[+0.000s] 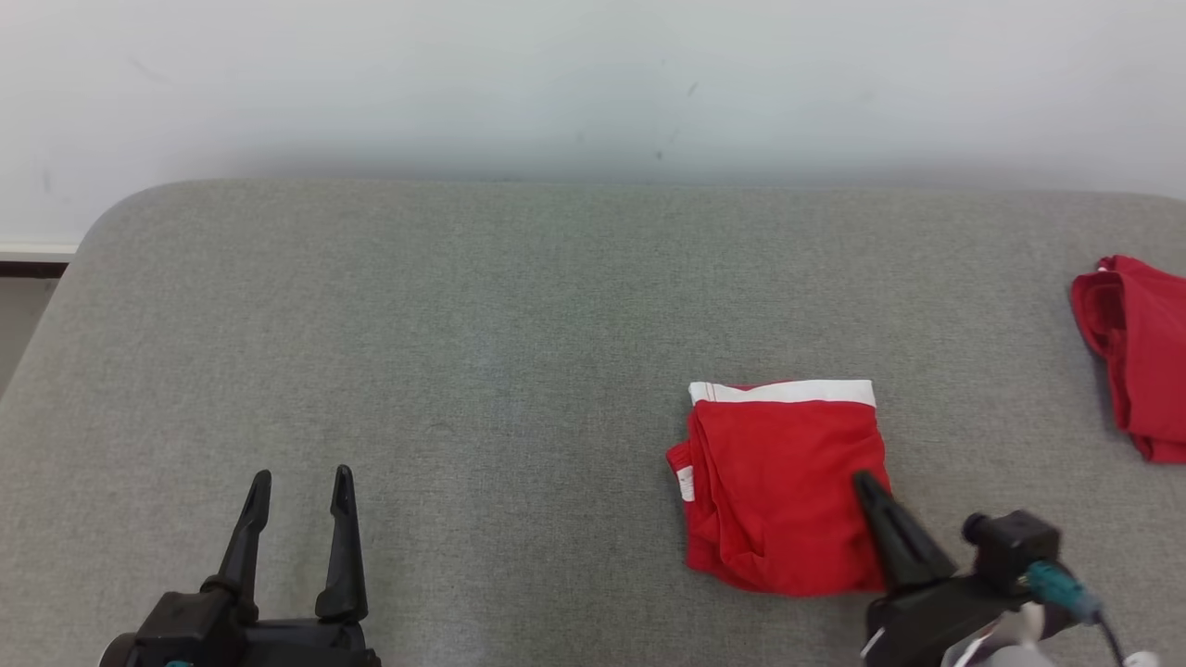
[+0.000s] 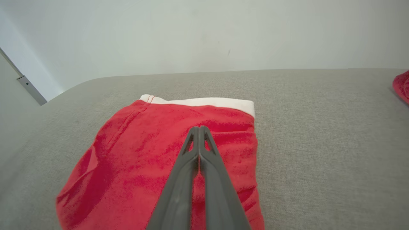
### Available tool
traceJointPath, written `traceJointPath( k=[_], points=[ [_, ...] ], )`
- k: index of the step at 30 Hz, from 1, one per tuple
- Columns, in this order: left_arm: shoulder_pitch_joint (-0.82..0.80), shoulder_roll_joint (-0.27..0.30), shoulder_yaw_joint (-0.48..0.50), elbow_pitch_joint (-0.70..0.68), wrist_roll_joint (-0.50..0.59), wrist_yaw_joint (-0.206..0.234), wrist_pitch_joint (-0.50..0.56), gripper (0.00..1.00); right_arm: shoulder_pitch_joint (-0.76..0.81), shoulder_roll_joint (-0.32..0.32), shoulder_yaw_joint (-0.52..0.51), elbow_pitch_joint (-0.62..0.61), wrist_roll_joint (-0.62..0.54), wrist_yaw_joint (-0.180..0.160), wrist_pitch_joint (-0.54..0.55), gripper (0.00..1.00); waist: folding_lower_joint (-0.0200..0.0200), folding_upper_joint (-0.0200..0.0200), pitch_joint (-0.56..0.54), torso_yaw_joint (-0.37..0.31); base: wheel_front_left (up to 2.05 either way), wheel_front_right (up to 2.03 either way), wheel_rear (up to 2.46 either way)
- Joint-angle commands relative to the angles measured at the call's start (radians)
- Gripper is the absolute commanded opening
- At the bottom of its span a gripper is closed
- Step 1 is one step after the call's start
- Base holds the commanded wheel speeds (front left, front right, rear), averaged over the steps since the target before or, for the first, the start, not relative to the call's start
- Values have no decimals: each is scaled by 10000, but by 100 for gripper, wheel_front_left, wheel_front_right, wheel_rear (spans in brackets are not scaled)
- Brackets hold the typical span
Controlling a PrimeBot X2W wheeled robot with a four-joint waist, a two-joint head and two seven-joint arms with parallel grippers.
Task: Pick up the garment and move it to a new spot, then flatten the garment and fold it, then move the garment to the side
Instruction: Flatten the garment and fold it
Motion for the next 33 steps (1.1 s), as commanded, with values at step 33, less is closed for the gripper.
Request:
traceJointPath(
  k=[33],
  points=[
    [-81, 5, 261, 273, 152, -239, 0, 100, 211, 659, -747, -1394, -1040, -1, -41, 0, 0, 0, -317, -1075, 0, 0, 0]
  ],
)
